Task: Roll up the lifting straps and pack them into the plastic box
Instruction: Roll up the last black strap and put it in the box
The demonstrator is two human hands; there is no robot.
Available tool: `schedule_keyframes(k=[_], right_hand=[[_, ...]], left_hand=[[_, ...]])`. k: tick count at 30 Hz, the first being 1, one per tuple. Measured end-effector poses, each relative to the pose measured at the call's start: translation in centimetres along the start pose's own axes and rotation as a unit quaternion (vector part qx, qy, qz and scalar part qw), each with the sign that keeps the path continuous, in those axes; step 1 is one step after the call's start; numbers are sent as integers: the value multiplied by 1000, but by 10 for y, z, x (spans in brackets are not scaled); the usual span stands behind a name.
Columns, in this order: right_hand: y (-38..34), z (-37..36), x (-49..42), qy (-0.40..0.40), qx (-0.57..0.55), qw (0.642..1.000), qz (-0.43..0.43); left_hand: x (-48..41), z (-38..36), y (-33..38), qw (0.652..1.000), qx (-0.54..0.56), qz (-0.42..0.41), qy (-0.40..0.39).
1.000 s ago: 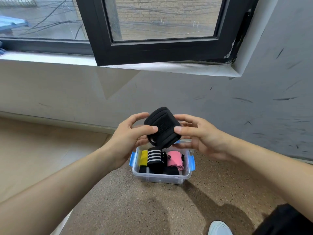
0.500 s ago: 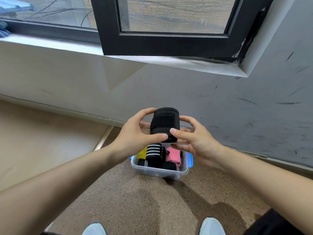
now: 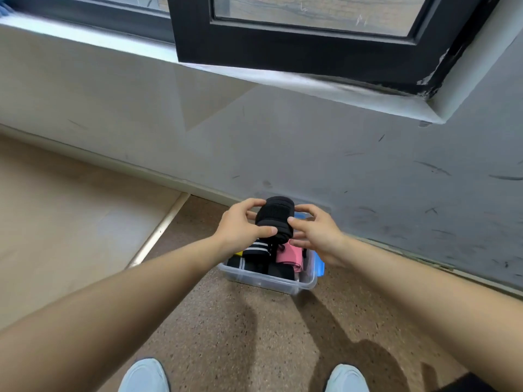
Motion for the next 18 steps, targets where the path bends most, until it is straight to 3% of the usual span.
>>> schedule_keyframes(k=[7, 9, 13, 18], right_hand=[[66, 14, -44, 37, 50, 998, -1], [84, 14, -53, 52, 59, 997, 2], [113, 16, -69, 90, 120, 988, 24], [130, 16, -84, 122, 233, 963, 51]], left_hand=[[-37, -66, -78, 998, 37, 21, -44], [-45, -81, -93, 999, -6, 13, -53], [-57, -99, -111, 977, -202, -40, -50], [-71, -120, -134, 955, -280, -73, -70]])
Point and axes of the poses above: each hand's wrist, its own x-axis away from the middle knuckle, its own z-axis out of the back of the hand, y = z × x, the point moved 2 cm from there along -x, towards the middle knuckle, and after that the axes turned 3 degrees about y, right-handed, at the moved point
